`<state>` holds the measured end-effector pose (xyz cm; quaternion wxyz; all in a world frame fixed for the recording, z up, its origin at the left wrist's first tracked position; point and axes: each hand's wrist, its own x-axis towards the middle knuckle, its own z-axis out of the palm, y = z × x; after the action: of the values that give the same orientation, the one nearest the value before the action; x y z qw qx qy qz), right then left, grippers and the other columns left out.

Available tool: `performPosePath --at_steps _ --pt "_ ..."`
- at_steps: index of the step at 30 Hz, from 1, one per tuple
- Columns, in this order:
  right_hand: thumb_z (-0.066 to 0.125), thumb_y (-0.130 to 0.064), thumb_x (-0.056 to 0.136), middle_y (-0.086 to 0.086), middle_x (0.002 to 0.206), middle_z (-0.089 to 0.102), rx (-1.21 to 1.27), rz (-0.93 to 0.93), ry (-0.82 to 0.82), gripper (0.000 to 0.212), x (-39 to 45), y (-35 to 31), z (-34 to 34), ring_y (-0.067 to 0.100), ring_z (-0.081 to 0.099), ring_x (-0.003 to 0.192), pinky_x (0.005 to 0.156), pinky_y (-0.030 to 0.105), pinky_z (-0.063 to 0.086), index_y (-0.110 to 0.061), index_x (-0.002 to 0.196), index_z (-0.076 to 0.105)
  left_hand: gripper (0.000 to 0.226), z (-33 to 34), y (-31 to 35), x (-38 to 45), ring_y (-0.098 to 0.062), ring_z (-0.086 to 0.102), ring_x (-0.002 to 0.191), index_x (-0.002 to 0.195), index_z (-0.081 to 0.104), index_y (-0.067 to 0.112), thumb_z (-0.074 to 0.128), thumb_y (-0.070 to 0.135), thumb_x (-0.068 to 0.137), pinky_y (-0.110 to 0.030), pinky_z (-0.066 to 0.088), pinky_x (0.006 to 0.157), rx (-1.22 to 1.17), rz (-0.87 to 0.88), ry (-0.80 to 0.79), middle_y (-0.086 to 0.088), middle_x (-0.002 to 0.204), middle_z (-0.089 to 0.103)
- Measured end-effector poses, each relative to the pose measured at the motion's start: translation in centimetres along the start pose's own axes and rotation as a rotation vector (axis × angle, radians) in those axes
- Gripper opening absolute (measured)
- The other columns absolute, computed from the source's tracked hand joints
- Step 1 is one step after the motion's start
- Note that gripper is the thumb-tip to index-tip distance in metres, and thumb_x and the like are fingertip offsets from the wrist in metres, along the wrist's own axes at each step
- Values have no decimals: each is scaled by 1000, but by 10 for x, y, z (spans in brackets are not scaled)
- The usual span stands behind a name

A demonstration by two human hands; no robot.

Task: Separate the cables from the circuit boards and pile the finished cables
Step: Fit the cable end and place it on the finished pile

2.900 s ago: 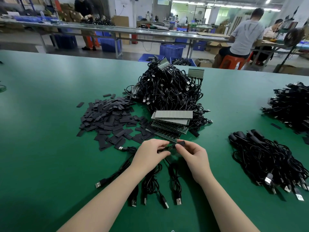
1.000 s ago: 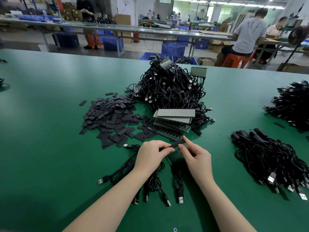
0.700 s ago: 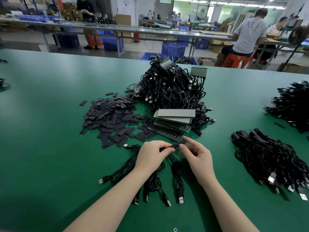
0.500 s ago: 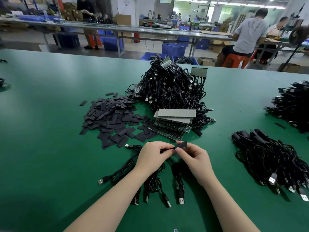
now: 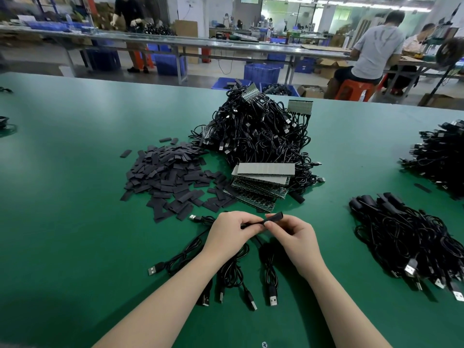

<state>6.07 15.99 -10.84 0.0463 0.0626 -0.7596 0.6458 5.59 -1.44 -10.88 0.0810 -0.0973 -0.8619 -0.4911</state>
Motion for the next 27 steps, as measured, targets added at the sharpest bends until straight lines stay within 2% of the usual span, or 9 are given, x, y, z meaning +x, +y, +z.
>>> performPosePath --at_steps 6,11,13,15,16,19,21,25,27 --pt "77 -16 85 -9 70 70 -23 -8 -3 21 0 -1 0 2 57 63 61 12 45 -38 84 77 17 0 2 -1 10 63 90 98 78 31 75 33 82 -10 47 80 -43 3 7 23 91 72" --pt "77 -18 86 -11 75 73 -50 -45 -8 27 -1 -4 2 1 59 64 63 13 46 -45 83 76 17 0 4 -2 9 64 89 99 77 29 75 29 82 -8 47 77 -43 18 48 23 90 72" --pt "79 -23 84 -16 79 72 -90 -68 43 28 -4 -3 4 1 60 64 63 15 47 -48 97 73 17 1 4 -2 11 63 86 99 77 29 75 30 82 -4 45 74 -36 1 95 28 85 68" --pt "79 -25 84 -24 92 70 -114 -87 128 50 -7 -1 5 4 63 70 69 14 51 -50 123 61 16 2 5 -2 12 62 83 97 78 28 76 31 81 -3 44 71 -23 -6 135 30 81 66" --pt "78 -23 85 -29 96 69 -127 -112 163 56 -8 -1 5 4 63 73 70 11 50 -51 128 55 16 3 5 -2 12 62 82 96 78 28 76 33 81 -4 45 71 -8 -6 145 30 80 67" --pt "75 -15 88 -36 99 67 -171 -178 166 56 -11 -1 6 1 63 80 73 7 46 -54 123 55 17 3 5 -2 10 62 81 96 78 28 75 36 81 -8 48 70 26 -7 144 24 83 70" --pt "74 -14 89 -39 98 66 -182 -172 152 50 -12 -1 7 -4 64 83 73 4 45 -47 123 59 16 2 6 -3 8 63 80 95 78 29 75 36 81 -14 51 71 33 -12 135 21 84 71" --pt "73 -14 89 -32 92 69 -155 -142 146 46 -10 0 5 -5 63 79 70 4 44 -50 116 61 16 3 5 -3 7 62 83 95 78 29 74 38 81 -18 51 74 68 -17 129 20 86 71" --pt "73 -14 89 -28 87 70 -147 -125 141 43 -9 1 4 -4 61 75 69 5 44 -45 117 64 17 2 5 -3 6 61 84 95 78 29 74 39 82 -18 50 73 90 -14 124 20 87 71"
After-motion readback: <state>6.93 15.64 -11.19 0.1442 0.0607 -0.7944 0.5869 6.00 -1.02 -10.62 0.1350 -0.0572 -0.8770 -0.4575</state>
